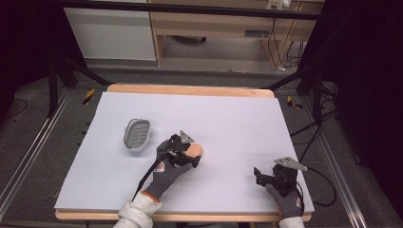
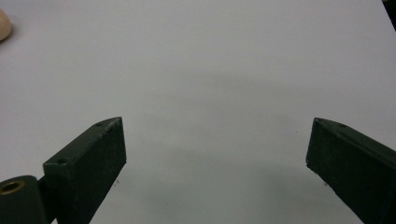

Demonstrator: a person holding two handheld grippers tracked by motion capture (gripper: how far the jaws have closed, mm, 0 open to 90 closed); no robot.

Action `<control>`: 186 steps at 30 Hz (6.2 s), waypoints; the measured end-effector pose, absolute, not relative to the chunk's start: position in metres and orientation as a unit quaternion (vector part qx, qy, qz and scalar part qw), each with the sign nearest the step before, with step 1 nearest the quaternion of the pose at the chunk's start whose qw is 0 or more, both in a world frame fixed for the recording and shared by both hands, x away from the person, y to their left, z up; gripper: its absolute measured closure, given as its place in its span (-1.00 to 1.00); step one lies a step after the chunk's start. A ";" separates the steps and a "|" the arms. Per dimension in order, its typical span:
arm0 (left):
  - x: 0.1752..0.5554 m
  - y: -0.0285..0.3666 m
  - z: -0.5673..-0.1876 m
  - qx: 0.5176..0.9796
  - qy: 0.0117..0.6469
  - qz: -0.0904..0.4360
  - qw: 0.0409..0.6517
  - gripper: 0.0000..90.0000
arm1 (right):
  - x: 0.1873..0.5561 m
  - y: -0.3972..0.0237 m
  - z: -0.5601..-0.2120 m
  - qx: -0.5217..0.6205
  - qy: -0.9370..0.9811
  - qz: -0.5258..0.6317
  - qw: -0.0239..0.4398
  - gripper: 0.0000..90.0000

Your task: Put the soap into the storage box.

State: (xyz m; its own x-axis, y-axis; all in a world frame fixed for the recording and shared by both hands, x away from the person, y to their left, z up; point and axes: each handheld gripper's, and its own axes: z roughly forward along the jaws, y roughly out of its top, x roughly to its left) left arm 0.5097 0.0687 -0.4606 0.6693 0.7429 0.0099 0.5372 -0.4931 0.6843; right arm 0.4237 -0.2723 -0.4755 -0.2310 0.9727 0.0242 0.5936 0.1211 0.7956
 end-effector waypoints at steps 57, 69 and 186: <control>0.498 0.075 -0.438 0.859 0.357 0.147 0.337 -0.31 | 0.424 -0.273 -0.474 0.560 0.698 0.355 0.269 -0.89; 0.484 0.101 -0.424 0.852 0.354 0.151 0.354 -0.31 | 0.424 -0.273 -0.475 0.562 0.697 0.355 0.268 -0.89; 0.545 0.237 -0.430 0.765 0.504 0.205 0.345 -0.30 | 0.427 -0.268 -0.476 0.558 0.705 0.347 0.265 -0.89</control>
State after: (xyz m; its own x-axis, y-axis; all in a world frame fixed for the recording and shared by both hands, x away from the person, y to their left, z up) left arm 0.5452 0.2369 -0.4296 0.4080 0.9123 -0.0343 0.6289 -0.2536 0.7350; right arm 0.4272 -0.2677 -0.4764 -0.2356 0.9717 0.0134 0.6037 0.1356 0.7856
